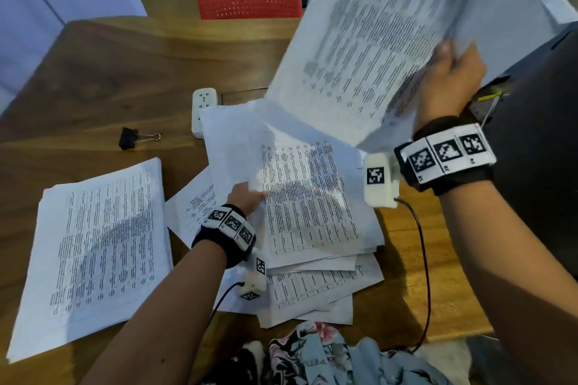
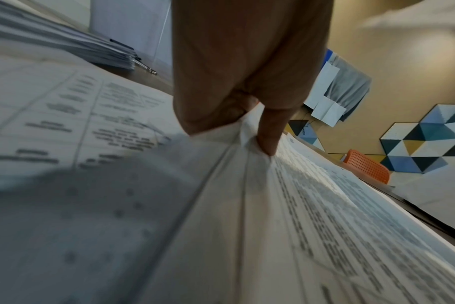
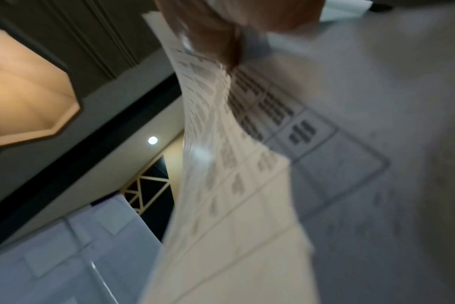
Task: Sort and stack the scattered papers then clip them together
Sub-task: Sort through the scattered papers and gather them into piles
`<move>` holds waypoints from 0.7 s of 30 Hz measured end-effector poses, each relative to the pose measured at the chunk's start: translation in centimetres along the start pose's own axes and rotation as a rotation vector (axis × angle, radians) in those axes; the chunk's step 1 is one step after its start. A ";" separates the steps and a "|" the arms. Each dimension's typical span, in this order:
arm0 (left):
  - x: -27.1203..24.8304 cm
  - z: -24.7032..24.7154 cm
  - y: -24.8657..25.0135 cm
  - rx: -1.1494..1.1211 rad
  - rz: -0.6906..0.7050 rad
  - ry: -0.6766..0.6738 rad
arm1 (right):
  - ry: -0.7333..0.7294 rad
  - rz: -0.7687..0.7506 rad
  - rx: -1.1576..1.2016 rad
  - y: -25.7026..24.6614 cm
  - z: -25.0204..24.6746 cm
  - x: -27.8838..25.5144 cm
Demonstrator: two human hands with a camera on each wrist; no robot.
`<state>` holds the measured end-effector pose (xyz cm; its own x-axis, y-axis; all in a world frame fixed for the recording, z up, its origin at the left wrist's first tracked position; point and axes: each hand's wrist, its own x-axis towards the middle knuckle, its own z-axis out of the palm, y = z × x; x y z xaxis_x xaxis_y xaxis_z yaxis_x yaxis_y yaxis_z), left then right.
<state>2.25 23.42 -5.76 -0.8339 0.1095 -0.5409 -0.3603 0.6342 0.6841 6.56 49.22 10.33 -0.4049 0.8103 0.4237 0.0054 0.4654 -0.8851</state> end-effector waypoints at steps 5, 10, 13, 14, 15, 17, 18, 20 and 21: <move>0.0 -0.7 -0.3 -0.218 -0.063 -0.028 | -0.564 0.347 -0.229 5.6 1.4 -4.9; -0.8 -0.8 0.0 -0.468 -0.059 -0.104 | -0.745 0.409 -0.464 9.3 1.3 -9.4; -2.3 -0.4 0.8 -0.232 0.128 -0.118 | -0.751 0.465 -0.521 10.3 1.3 -10.8; -2.3 -0.3 0.7 -0.224 0.179 -0.101 | -0.734 0.477 -0.531 10.8 1.4 -11.0; -2.5 -0.4 0.8 -0.242 0.215 -0.094 | -0.709 0.487 -0.553 10.8 1.4 -11.0; -3.1 -0.9 1.5 -0.285 0.244 -0.109 | -0.633 0.538 -0.542 11.0 1.4 -10.5; -3.4 -1.1 1.9 -0.319 0.250 -0.113 | -0.582 0.566 -0.485 11.1 1.5 -10.1; -4.0 -1.5 3.1 -0.360 0.307 -0.080 | -0.483 0.582 -0.252 10.2 1.4 -9.3; -4.5 -1.6 3.8 -0.385 0.346 -0.043 | -0.442 0.566 -0.142 9.3 1.4 -8.9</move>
<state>3.94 24.10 0.08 -0.9165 0.2994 -0.2652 -0.2008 0.2291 0.9525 8.94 45.88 -1.90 -0.6361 0.7348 -0.2355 0.4295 0.0836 -0.8992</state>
